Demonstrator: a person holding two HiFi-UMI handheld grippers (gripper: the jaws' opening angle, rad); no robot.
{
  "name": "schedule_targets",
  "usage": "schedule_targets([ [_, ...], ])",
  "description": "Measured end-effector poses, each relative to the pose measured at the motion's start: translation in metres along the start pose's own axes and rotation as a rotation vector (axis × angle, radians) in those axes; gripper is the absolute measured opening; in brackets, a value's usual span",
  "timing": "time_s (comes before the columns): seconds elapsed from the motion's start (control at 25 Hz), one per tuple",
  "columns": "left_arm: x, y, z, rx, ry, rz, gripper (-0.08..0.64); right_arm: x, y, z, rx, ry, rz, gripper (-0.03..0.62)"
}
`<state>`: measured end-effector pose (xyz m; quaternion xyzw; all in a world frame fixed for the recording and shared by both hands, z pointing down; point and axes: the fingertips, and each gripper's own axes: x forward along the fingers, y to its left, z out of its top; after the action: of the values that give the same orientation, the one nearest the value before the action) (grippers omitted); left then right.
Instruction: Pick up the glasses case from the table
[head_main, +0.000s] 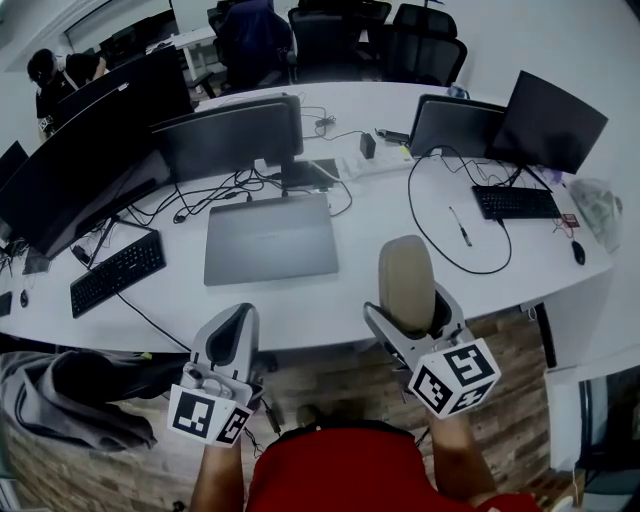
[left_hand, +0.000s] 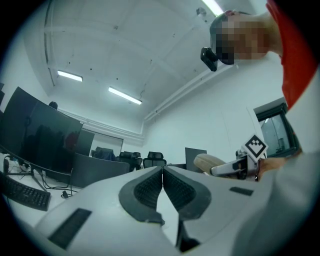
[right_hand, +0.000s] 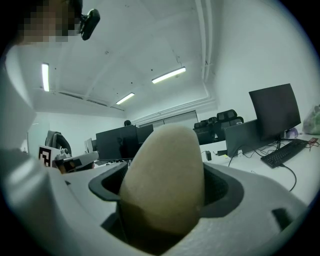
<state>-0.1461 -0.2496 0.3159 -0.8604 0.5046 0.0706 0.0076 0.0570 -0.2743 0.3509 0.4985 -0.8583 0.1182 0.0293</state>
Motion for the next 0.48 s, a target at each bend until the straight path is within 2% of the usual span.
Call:
schedule_targets([
  [0.48, -0.0016, -0.0002, 0.0012, 0.003, 0.002, -0.001, 0.011, 0.0021, 0.0037, -0.0058, -0.014, 0.004, 0.005, 0.426],
])
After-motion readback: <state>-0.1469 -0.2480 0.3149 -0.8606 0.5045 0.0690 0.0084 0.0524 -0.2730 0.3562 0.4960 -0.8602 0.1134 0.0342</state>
